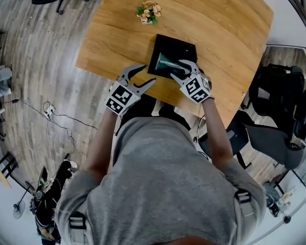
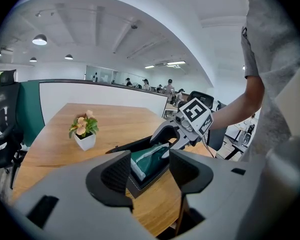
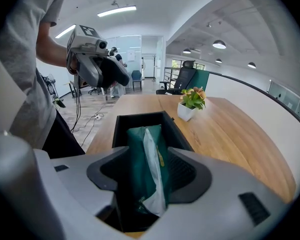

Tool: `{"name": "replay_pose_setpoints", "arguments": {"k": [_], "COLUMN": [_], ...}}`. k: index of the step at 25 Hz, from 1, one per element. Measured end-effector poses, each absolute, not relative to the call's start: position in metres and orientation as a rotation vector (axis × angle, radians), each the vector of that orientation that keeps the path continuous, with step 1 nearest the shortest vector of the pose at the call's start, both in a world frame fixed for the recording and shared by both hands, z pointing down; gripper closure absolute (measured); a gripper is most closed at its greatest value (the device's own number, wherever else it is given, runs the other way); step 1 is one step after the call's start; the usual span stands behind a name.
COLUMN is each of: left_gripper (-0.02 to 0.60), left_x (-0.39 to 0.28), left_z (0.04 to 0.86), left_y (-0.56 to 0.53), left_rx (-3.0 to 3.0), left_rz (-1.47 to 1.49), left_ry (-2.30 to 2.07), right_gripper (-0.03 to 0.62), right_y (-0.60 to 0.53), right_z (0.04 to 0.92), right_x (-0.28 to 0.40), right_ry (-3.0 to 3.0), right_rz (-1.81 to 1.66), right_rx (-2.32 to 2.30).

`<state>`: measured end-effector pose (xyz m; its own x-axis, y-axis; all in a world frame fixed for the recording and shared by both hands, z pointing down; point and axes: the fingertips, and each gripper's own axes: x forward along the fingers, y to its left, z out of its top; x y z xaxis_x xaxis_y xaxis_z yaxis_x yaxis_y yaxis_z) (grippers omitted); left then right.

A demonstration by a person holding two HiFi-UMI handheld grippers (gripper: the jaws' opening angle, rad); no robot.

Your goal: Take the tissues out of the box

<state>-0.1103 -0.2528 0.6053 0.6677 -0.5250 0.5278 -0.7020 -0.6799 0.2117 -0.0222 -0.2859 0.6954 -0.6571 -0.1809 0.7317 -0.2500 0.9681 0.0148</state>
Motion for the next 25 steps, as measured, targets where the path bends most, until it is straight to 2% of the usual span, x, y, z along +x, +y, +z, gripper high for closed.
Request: {"name": "replay_pose_setpoints", "arguments": {"k": [6, 12, 19, 25], "left_gripper": [0.334, 0.334, 0.334, 0.334], "left_x": [-0.111, -0.111, -0.116, -0.120], "left_z": [0.609, 0.614, 0.622, 0.621], "left_y": [-0.260, -0.263, -0.261, -0.259], "left_rx": [2.490, 2.492, 2.470, 2.466], "left_rz": [0.603, 0.602, 0.632, 0.609], "left_ry": [-0.939, -0.928, -0.954, -0.982], "right_gripper": [0.408, 0.442, 0.541, 0.582], "right_y": [-0.290, -0.287, -0.289, -0.290], "right_z": [0.702, 0.711, 0.717, 0.719], "right_x": [-0.023, -0.024, -0.021, -0.022], "right_ry": [-2.261, -2.188, -2.110, -2.094], "right_rz": [0.079, 0.006, -0.063, -0.085], "right_rx": [0.293, 0.253, 0.235, 0.222]}}
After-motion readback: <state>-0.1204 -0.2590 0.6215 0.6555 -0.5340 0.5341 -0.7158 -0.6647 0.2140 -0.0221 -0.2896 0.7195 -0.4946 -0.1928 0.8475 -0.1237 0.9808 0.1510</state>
